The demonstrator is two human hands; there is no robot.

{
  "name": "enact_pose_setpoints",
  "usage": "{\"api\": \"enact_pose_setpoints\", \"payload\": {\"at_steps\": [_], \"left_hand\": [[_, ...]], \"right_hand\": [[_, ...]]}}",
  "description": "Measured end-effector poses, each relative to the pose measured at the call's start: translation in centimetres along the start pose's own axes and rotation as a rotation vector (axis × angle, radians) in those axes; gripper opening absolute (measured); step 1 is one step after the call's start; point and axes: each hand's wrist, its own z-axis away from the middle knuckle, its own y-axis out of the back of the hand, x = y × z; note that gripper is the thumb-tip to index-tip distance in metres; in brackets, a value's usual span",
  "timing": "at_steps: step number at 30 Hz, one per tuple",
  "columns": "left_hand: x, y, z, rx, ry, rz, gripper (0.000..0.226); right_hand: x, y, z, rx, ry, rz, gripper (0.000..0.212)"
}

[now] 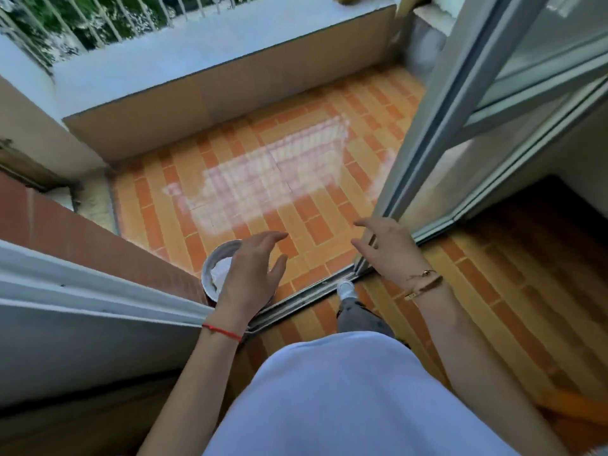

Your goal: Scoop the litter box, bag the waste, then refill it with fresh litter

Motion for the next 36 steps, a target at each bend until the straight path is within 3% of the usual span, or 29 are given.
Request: {"api": "enact_pose_setpoints", "payload": {"at_steps": [5,16,24,36], "left_hand": [[3.0,-1.5,-0.5,-0.099,-0.173,-0.023,0.037],[13.2,-8.5,-2.7,-0.279,-0.512,-0.039,0.032],[24.1,-15.0,-4.1,-0.337,-0.694,-0.035,0.032],[40.7,-25.9,-3.5,-0.39,-0.814,-0.016,0.035]], "right_hand": [[3.3,1.6,6.3,0.115,-0.22,-0.057,0.038],[10.5,5.7,16.8,0.329,-0.511,-0.097,0.036],[18.8,9.9,23.6,0.45,-0.638,-0.091,0.036],[32.7,17.7,33.2,0.531,-0.759,-0.059,0.039]]}}
